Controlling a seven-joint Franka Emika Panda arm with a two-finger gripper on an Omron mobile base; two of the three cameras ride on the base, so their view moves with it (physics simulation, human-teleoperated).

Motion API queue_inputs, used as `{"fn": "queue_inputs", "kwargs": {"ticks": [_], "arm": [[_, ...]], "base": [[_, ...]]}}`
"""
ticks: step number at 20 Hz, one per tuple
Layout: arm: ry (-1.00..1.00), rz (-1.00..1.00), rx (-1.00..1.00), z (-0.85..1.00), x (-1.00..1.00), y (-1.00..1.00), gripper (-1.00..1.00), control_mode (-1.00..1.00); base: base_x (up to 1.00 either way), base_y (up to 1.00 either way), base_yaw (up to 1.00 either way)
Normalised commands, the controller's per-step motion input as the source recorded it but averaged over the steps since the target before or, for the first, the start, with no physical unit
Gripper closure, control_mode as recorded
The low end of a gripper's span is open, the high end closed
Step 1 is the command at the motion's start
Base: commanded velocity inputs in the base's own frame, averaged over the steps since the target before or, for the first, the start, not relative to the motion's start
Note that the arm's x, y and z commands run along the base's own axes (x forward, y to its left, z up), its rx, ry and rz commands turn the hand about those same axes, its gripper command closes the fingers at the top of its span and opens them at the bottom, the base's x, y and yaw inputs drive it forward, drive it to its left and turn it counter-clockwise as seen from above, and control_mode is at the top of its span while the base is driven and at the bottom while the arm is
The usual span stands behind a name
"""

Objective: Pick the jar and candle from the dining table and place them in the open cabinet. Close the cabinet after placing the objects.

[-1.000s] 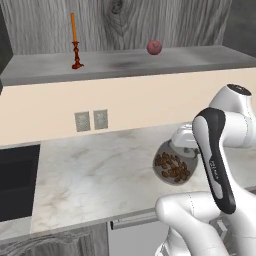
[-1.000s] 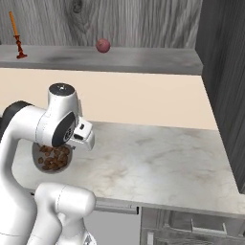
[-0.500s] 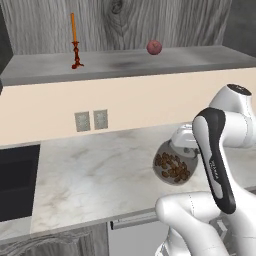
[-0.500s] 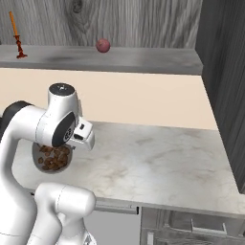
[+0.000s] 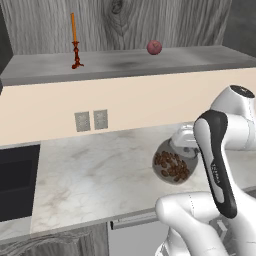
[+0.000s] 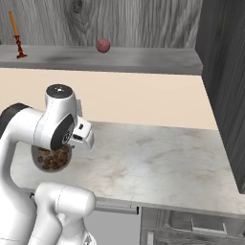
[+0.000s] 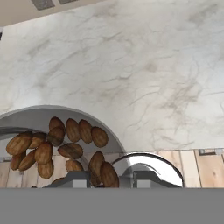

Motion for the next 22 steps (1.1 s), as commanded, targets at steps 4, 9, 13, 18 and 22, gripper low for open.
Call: {"fn": "queue_inputs", "kwargs": {"ticks": [4, 9, 13, 18, 22], "arm": [[-0.05, 0.00, 0.00, 0.55, -0.05, 0.18, 1.00, -1.00], [-0.12, 0.00, 0.07, 0.97, 0.00, 0.16, 1.00, -1.00], [-0.17, 0.00, 0.12, 0.79, 0.00, 0.08, 1.00, -1.00], [-0.10, 0.00, 0.10, 0.72, 0.00, 0.00, 1.00, -1.00], [-0.02, 0.00, 0.09, 0.79, -0.11, 0.00, 1.00, -1.00]], "base": [[0.00, 0.00, 0.00], [0.00, 0.00, 0.00], [0.00, 0.00, 0.00], [0.00, 0.00, 0.00], [0.00, 0.00, 0.00]]}}
